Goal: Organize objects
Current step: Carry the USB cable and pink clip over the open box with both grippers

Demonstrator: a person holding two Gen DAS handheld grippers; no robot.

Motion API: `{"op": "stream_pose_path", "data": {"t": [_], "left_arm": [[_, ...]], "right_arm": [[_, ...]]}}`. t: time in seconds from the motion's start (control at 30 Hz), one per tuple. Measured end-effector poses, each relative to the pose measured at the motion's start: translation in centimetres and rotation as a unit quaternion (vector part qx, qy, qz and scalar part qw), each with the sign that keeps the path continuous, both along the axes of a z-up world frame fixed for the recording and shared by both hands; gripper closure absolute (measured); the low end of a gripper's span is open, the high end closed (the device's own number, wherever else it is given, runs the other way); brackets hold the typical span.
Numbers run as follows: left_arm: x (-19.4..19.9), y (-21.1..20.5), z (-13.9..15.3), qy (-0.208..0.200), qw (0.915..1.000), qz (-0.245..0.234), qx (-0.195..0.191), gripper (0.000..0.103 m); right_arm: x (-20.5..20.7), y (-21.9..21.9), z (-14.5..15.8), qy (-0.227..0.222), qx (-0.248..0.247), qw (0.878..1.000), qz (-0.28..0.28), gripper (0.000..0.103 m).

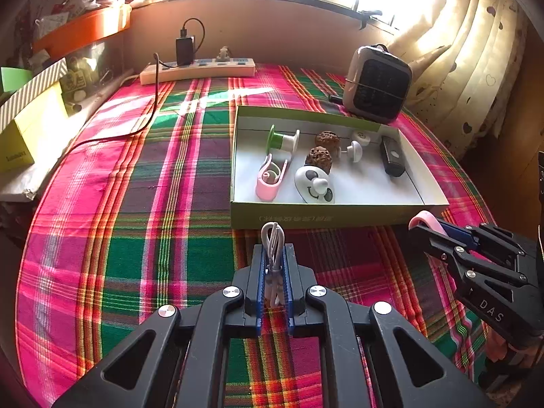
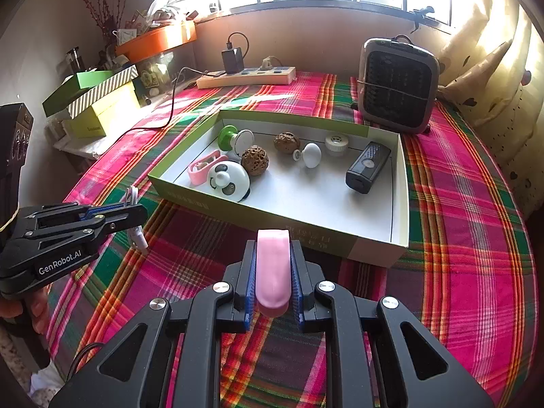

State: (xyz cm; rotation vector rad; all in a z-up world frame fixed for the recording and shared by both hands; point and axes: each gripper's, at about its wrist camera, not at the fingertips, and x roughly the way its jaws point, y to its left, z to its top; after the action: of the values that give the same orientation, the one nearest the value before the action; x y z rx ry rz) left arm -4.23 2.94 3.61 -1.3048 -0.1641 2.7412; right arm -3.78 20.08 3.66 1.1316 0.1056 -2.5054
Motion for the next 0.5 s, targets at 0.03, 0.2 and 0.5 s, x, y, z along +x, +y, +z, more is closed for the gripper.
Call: {"op": "stream_pose_path", "data": {"t": [0.03,0.2,0.5], "left_arm": [[0.0,0.0,0.1,0.002,1.0,-0.001,0.0,0.094],[0.0,0.1,1.0,0.007,0.9999,-0.01,0.008,0.094],[-1.2,0.8,2.7,0.02,0.9991,-0.035,0.01,0.094]], "right_arm": [[0.0,0.0,0.1,0.0,-0.002,1.0,0.0,0.085],[-0.2,0.1,0.8,0.004,-0.008,1.0,0.0,0.085],[-1.3,-0.1,1.8,0.01,-0.01,1.0,0.007,0.085]]}}
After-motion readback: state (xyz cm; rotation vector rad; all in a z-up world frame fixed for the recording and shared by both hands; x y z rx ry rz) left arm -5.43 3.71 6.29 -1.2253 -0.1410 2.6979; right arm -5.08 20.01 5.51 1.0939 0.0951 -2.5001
